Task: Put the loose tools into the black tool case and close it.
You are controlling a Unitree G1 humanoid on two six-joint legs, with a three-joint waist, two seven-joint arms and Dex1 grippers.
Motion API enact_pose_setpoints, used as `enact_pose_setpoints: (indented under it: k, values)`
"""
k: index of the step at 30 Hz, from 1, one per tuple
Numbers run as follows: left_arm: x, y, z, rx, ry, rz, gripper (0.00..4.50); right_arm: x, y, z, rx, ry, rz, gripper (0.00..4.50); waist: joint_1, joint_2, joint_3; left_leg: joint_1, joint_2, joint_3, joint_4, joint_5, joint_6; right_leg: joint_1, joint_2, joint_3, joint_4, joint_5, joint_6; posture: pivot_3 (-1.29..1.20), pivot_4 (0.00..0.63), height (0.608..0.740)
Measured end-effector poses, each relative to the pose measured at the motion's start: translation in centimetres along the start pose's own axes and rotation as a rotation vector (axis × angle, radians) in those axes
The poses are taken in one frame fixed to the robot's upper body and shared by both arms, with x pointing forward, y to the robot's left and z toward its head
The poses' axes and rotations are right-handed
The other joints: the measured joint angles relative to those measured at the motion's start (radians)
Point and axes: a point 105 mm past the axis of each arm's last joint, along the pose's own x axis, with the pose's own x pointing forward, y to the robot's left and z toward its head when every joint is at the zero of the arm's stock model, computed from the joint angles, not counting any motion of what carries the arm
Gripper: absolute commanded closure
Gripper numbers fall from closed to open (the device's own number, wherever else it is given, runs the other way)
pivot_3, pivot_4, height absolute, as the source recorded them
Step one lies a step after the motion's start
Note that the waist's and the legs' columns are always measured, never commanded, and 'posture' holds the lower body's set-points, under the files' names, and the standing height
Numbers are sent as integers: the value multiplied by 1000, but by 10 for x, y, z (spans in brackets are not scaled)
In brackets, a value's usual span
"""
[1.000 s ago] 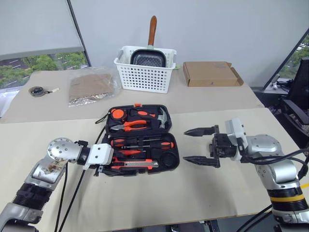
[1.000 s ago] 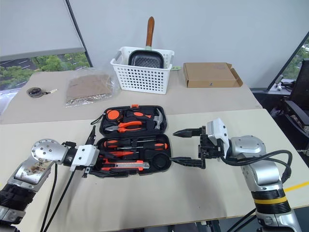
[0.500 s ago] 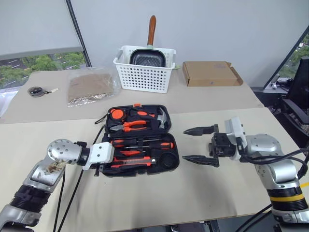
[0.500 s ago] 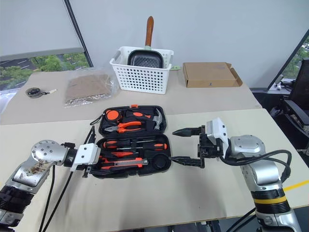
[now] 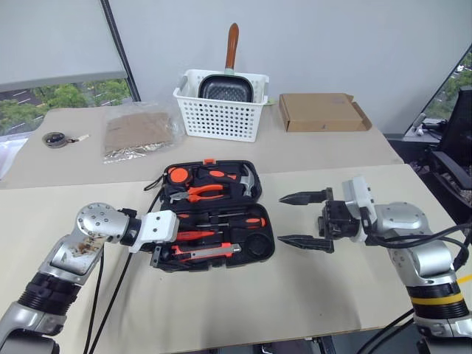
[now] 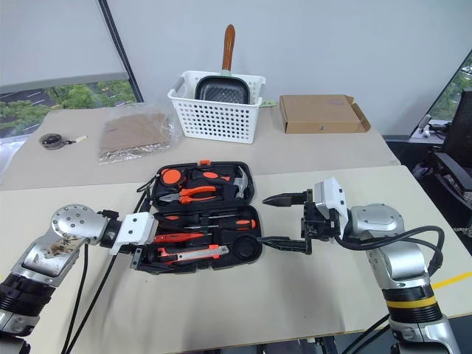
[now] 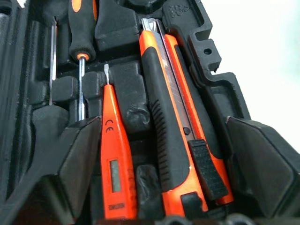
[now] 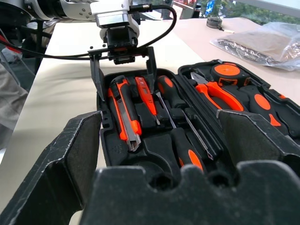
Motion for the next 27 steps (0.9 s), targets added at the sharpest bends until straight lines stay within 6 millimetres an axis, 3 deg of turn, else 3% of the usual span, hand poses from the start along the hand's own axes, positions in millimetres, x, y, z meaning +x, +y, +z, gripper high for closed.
enact_pose_setpoints:
  k: [3, 6, 11, 16, 27]
  values:
    - [4, 3, 20, -27, -109, 8, 100, 0, 0, -1, 3, 1, -1, 0, 4, 0, 0, -1, 0, -1, 1, 0, 0, 0, 0, 0, 1, 0, 0, 0, 150, 700]
    - [3, 12, 40, -24, -204, 44, 800, 0, 0, -1, 3, 1, -1, 0, 6, 0, 0, 0, 0, -1, 3, 0, 0, 1, 0, 0, 1, 0, 1, 0, 150, 700]
    - [6, 15, 49, -22, -267, 41, 2490, 0, 1, -1, 4, 0, 0, 0, 0, 0, 0, 1, 0, -1, 3, 0, 0, 2, 1, 0, 1, 1, 1, 0, 150, 700]
    - [15, 9, 33, -45, -253, -41, 4388, 1, 1, -1, 4, -1, 1, 0, 1, 0, 0, 1, 0, -1, 3, 1, -1, 2, 1, 0, 2, 1, 1, 0, 150, 700]
    - [36, 13, 19, 2, -210, -137, 4468, 0, 2, -2, 10, 0, -3, 0, 2, 0, 0, 0, -1, -1, 4, 0, 0, 2, 1, 0, 1, 1, 1, 0, 150, 700]
